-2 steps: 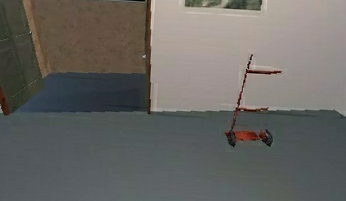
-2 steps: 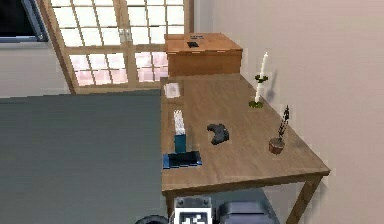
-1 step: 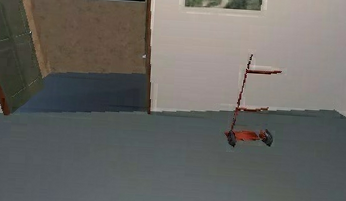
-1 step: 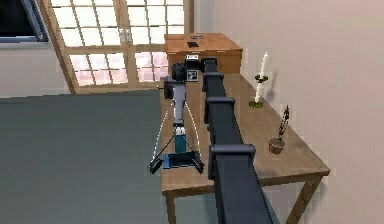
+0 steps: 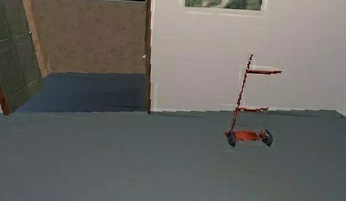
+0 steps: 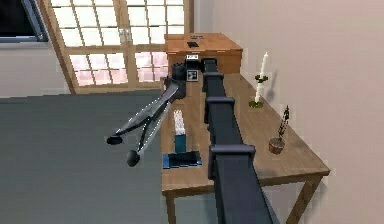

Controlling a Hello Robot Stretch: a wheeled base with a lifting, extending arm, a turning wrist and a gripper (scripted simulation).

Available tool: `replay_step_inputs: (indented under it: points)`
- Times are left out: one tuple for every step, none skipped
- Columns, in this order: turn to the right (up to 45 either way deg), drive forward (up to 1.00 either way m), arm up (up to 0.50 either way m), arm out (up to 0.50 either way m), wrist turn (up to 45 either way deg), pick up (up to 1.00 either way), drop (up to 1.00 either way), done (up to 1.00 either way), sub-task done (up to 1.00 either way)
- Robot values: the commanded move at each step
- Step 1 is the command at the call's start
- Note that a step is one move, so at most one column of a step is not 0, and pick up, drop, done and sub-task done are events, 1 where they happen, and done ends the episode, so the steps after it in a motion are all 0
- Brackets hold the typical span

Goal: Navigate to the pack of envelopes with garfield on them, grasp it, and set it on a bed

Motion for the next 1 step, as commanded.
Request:
replay_step_inputs:
  points:
    - [0.0, 0.0, 0.0, 0.0, 45.0, 0.0, 0.0, 0.0, 0.0]
